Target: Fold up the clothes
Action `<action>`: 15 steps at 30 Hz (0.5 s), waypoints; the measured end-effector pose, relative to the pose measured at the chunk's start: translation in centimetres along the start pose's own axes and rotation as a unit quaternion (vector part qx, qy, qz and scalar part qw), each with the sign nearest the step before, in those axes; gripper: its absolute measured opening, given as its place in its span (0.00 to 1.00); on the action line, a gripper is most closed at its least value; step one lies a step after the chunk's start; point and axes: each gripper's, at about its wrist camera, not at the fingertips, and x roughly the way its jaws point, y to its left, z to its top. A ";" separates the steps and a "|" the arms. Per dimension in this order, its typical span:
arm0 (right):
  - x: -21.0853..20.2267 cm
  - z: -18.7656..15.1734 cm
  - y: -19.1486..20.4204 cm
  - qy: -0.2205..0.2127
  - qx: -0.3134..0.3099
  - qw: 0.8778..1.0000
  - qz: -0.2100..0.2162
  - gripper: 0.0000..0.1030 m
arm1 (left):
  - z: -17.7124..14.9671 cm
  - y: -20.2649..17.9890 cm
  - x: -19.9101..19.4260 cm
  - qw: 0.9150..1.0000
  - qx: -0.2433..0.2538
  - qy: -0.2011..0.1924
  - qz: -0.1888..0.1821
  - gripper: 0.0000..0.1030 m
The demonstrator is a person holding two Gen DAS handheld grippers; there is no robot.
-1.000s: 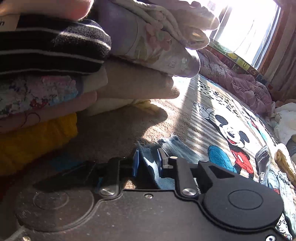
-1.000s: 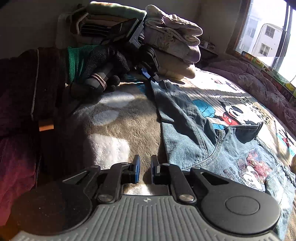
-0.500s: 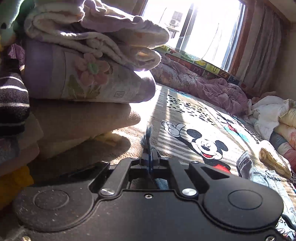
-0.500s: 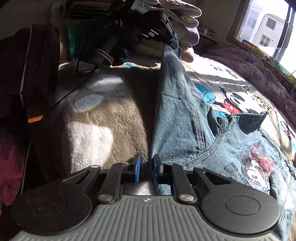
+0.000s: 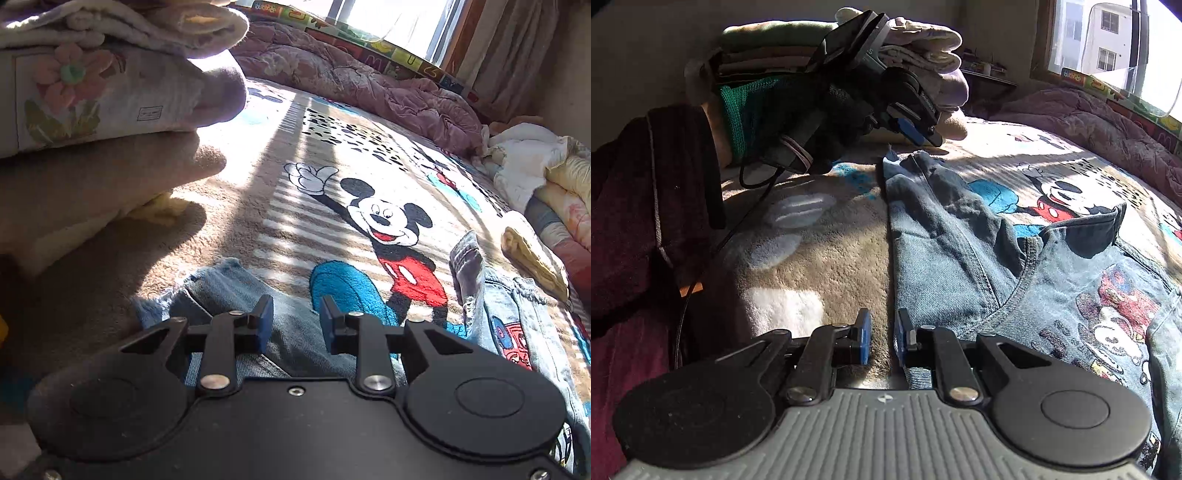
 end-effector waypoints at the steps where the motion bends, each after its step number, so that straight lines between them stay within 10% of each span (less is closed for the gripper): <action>1: 0.6 -0.1 -0.4 0.002 0.018 1.000 -0.001 0.19 | -0.2 -0.8 0.9 1.000 0.019 0.017 0.003 0.37; 7: 2.8 -0.5 -1.5 0.041 0.059 0.997 0.032 0.29 | 1.6 -2.3 0.3 0.996 0.025 -0.046 0.078 0.29; 15: -0.9 -2.3 -2.1 0.015 0.078 0.994 0.071 0.27 | 3.8 -10.5 -1.0 0.992 0.036 -0.076 -0.097 0.31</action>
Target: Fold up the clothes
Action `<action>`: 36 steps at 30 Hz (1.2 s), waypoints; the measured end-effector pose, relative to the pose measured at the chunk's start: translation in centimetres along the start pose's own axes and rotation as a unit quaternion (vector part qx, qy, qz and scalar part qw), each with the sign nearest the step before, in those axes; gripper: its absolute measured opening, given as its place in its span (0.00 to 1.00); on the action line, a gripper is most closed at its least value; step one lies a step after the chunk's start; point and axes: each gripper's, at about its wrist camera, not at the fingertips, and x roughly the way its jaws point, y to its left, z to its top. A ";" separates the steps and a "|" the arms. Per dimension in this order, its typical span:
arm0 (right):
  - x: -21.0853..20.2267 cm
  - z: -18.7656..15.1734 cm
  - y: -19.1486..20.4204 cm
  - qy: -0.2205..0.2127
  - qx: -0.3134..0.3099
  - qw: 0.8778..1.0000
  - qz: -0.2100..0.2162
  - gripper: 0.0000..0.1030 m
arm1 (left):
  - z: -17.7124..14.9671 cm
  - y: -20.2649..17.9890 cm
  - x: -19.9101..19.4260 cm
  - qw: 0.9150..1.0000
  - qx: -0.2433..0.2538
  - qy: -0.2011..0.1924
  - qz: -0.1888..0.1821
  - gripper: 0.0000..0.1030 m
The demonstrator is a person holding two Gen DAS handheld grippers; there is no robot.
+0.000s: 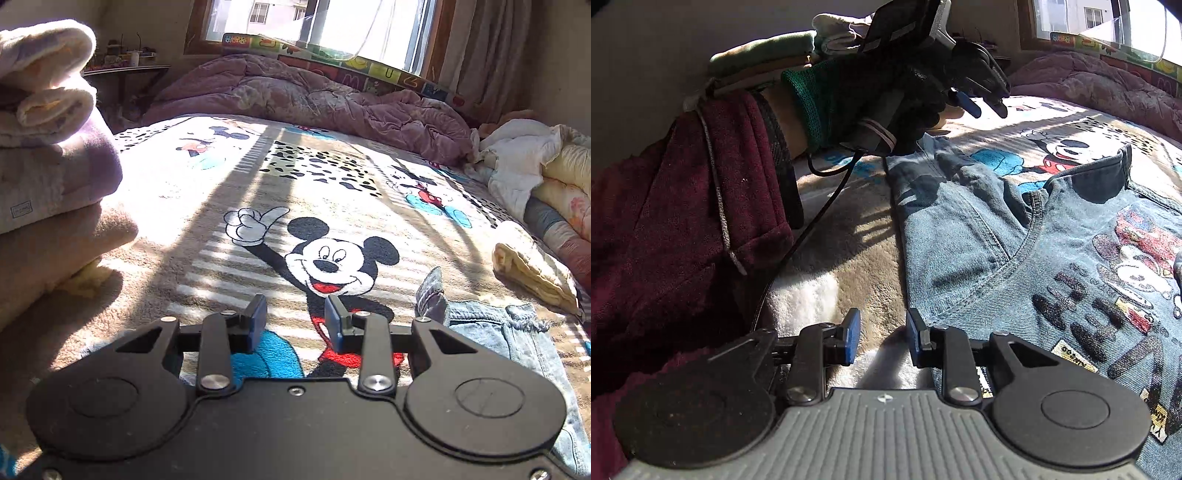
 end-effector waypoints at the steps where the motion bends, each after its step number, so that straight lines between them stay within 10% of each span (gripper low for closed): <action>1: -0.8 -0.4 -0.1 -0.005 0.001 1.000 0.000 0.27 | 0.1 -1.6 0.2 0.999 0.016 -0.002 -0.031 0.31; 6: -5.9 -1.9 -3.4 -0.057 0.062 0.996 -0.014 0.27 | -1.0 -8.0 3.3 0.983 0.058 0.044 -0.169 0.31; 9: -7.8 -2.9 -6.2 -0.088 0.114 0.989 -0.021 0.28 | -2.5 -7.7 7.8 0.990 0.026 0.109 -0.085 0.34; 10: -8.1 -3.5 -7.0 -0.096 0.132 0.986 -0.024 0.28 | -3.1 -6.2 9.3 0.991 0.004 0.129 -0.013 0.07; 11: -8.3 -4.1 -7.8 -0.102 0.149 0.983 -0.028 0.28 | -3.3 -5.0 9.6 0.991 -0.022 0.132 -0.002 0.03; 21: -8.6 -5.0 -9.6 -0.114 0.158 0.981 -0.023 0.34 | -0.8 -6.8 9.3 0.994 0.015 0.082 -0.065 0.05; 25: -8.5 -4.9 -9.9 -0.118 0.157 0.980 -0.023 0.36 | -0.9 -5.8 14.0 0.992 0.009 0.123 -0.012 0.05; 36: -6.4 -6.6 -9.4 -0.124 0.142 0.981 -0.040 0.38 | 0.4 -5.1 15.6 0.992 -0.021 0.122 -0.024 0.16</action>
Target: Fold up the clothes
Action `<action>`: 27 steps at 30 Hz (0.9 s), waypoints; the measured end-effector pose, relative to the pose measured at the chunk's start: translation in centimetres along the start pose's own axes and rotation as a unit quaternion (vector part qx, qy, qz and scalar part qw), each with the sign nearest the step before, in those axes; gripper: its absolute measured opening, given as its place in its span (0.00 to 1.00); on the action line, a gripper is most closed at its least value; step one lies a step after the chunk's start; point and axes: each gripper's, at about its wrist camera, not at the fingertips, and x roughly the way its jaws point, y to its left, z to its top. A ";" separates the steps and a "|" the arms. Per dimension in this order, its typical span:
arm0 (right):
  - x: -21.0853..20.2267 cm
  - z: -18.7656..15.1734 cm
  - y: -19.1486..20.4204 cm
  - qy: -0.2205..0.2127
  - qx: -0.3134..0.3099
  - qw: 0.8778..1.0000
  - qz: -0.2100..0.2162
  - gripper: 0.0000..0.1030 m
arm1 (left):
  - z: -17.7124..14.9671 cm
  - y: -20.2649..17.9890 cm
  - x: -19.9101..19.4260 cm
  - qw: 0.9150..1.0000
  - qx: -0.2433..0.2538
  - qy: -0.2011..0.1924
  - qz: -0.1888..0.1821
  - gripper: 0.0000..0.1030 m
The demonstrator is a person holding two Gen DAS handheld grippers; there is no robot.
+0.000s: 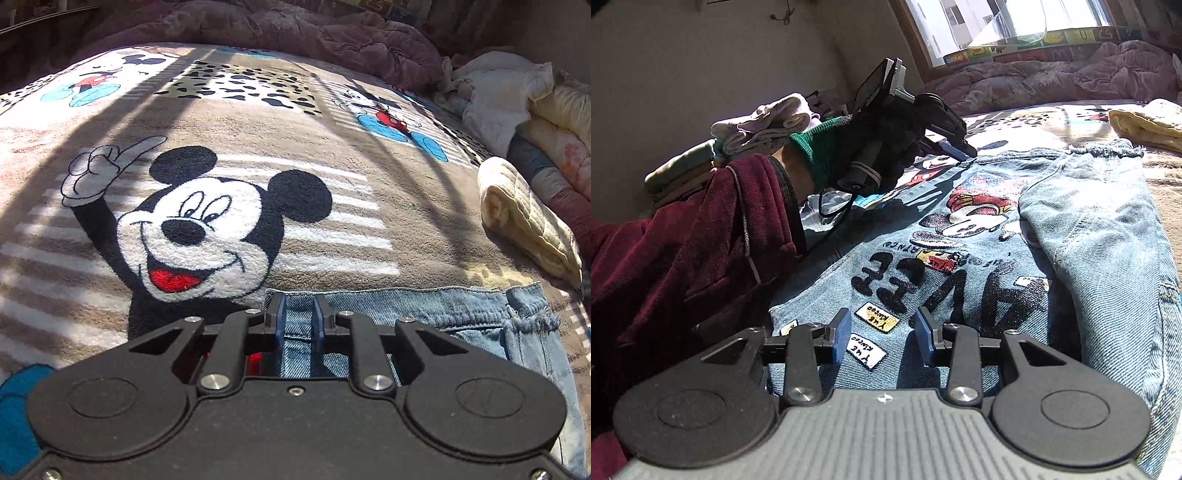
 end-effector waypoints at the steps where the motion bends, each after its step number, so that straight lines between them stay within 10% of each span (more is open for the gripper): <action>1: 0.0 -0.3 0.3 -0.007 -0.011 1.000 -0.004 0.38 | 0.0 -0.2 0.2 1.000 0.003 0.005 0.008 0.16; 6: -0.3 -1.6 1.3 -0.037 -0.056 0.998 -0.021 0.39 | -0.8 -3.1 -1.6 0.995 0.072 -0.016 0.065 0.20; 9: -0.5 -1.7 0.9 -0.045 -0.047 0.998 -0.012 0.40 | -1.5 -5.0 -3.3 0.990 0.105 -0.032 0.087 0.57; 27: -0.2 -1.6 0.2 -0.047 -0.030 0.998 -0.006 0.40 | -1.7 -7.2 -7.4 0.994 0.093 -0.029 0.053 0.71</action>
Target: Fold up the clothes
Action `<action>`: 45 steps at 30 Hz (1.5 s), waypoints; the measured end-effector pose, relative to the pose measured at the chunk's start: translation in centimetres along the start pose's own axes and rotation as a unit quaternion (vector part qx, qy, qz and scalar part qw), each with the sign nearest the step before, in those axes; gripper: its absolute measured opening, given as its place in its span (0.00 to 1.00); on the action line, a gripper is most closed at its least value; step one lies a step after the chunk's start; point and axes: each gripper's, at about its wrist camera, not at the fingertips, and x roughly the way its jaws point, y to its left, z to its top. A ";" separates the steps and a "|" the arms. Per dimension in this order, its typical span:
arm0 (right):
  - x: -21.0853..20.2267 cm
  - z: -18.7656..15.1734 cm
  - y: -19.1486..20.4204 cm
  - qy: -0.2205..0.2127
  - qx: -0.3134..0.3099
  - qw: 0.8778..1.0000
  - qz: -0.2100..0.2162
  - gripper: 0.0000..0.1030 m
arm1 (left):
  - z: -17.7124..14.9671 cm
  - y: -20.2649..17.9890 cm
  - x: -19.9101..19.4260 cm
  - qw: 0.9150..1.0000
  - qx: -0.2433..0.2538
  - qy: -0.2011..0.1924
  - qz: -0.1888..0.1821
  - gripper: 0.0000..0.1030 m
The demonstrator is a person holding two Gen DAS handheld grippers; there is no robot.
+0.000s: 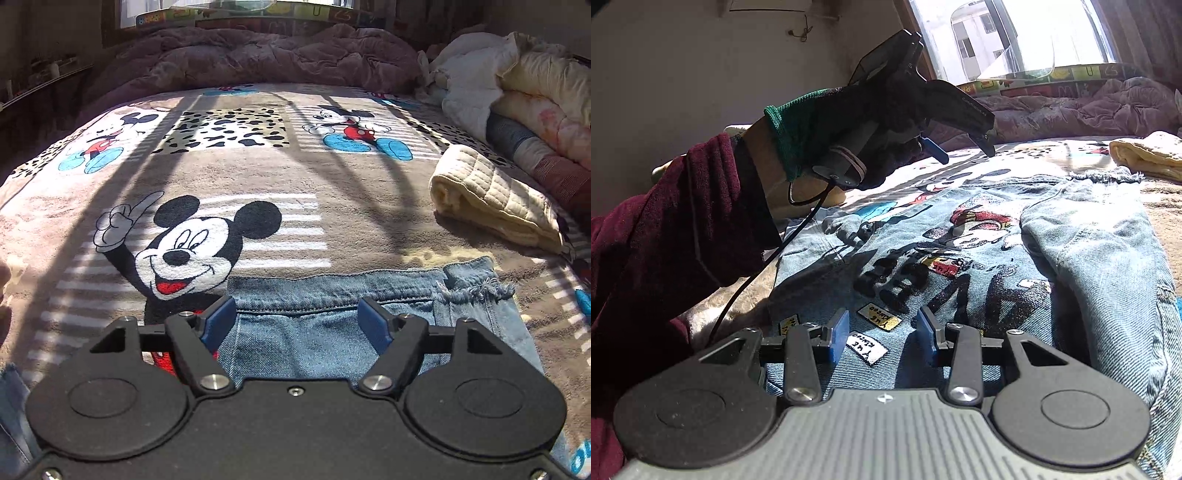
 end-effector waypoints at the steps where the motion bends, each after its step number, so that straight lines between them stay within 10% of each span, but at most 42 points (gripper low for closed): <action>1: 0.0 0.0 0.0 0.000 0.001 1.000 0.000 0.40 | 0.0 0.1 0.0 1.000 0.000 -0.001 -0.001 0.72; 24: 0.6 0.5 2.2 0.037 -0.060 0.996 -0.056 0.41 | 0.0 -0.1 -3.1 1.000 0.014 -0.018 0.010 0.76; 28: -0.1 1.8 3.5 0.057 -0.048 0.995 -0.064 0.60 | -0.3 -0.4 -4.3 0.999 0.020 -0.025 0.012 0.77; 33: -3.6 3.5 4.6 0.024 -0.028 0.998 -0.050 0.60 | -0.6 -0.8 -5.1 0.999 0.027 -0.029 0.014 0.78; 45: -7.7 8.8 -8.4 -0.053 0.174 0.974 -0.137 0.60 | -6.8 -2.5 -6.3 1.000 0.007 0.026 -0.006 0.81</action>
